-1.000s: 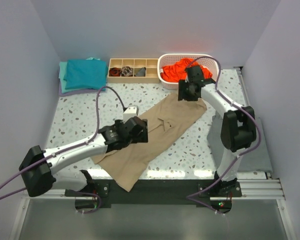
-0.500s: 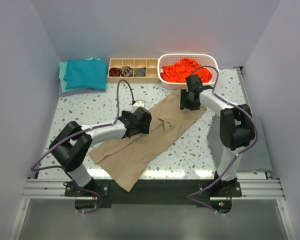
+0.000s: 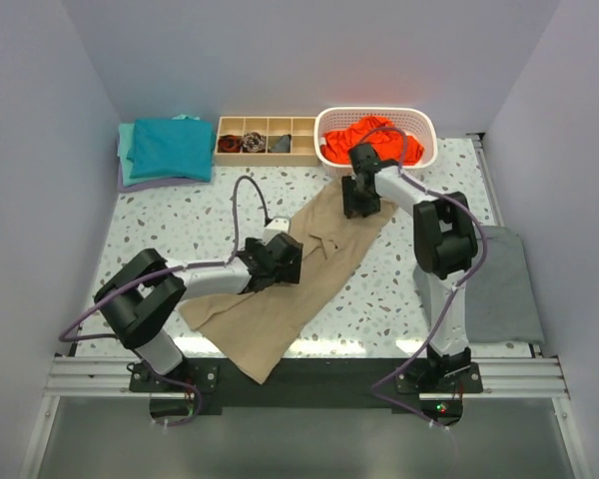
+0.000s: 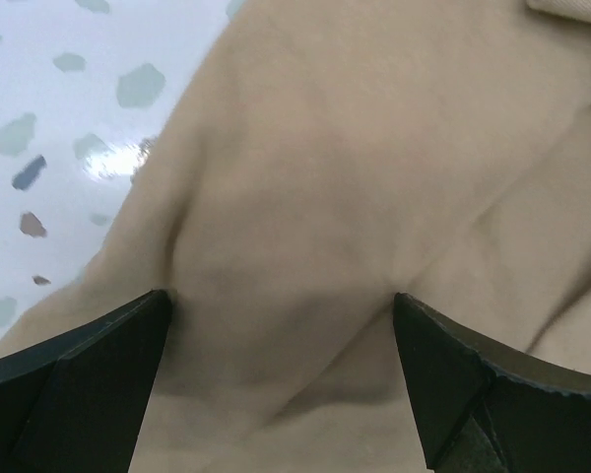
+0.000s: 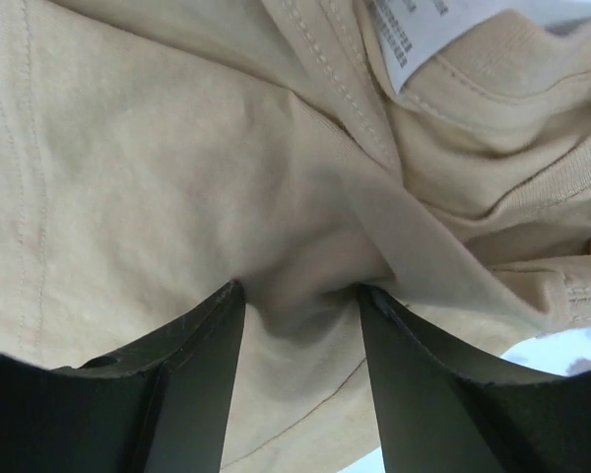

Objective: Fold and stack the t-shirts
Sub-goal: Fold the tshirt

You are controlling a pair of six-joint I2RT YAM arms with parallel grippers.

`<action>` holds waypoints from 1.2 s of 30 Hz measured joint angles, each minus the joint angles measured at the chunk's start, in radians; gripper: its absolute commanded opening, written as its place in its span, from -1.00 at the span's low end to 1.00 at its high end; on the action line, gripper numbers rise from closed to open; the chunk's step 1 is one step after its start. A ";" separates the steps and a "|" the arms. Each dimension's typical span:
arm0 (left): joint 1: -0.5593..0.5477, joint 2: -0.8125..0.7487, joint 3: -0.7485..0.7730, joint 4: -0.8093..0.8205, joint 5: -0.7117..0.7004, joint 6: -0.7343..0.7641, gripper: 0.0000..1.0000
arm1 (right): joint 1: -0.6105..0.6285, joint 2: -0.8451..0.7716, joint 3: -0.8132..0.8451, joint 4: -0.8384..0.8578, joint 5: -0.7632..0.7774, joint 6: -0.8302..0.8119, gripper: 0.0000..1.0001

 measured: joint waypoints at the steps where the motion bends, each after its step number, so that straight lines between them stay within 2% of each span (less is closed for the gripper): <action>1: -0.022 -0.007 -0.009 -0.001 -0.005 -0.010 1.00 | 0.010 0.018 0.028 -0.011 0.000 -0.005 0.08; 5: -0.122 -0.017 -0.018 -0.001 0.002 -0.045 1.00 | 0.070 0.114 0.187 -0.061 0.001 -0.029 0.09; 9: -0.176 -0.055 -0.039 0.004 0.062 -0.089 1.00 | 0.128 0.214 0.357 -0.117 -0.014 -0.055 0.10; 17: -0.213 -0.140 -0.066 -0.042 0.309 -0.166 1.00 | 0.198 0.414 0.727 -0.259 -0.075 -0.098 0.17; 22: -0.222 -0.153 -0.041 -0.114 0.433 -0.175 1.00 | 0.204 0.486 0.861 -0.295 -0.139 -0.103 0.19; 27: -0.225 -0.167 0.056 -0.196 0.477 -0.174 1.00 | 0.201 0.494 0.872 -0.279 -0.189 -0.112 0.18; 29: -0.226 -0.192 0.098 -0.222 0.461 -0.170 1.00 | 0.200 0.459 0.806 -0.233 -0.201 -0.118 0.18; 32: -0.227 -0.227 0.196 -0.304 0.358 -0.147 1.00 | 0.197 0.367 0.642 -0.150 -0.202 -0.129 0.19; 36: -0.202 -0.248 0.330 -0.404 0.183 -0.101 1.00 | 0.192 0.225 0.483 -0.130 -0.184 -0.144 0.18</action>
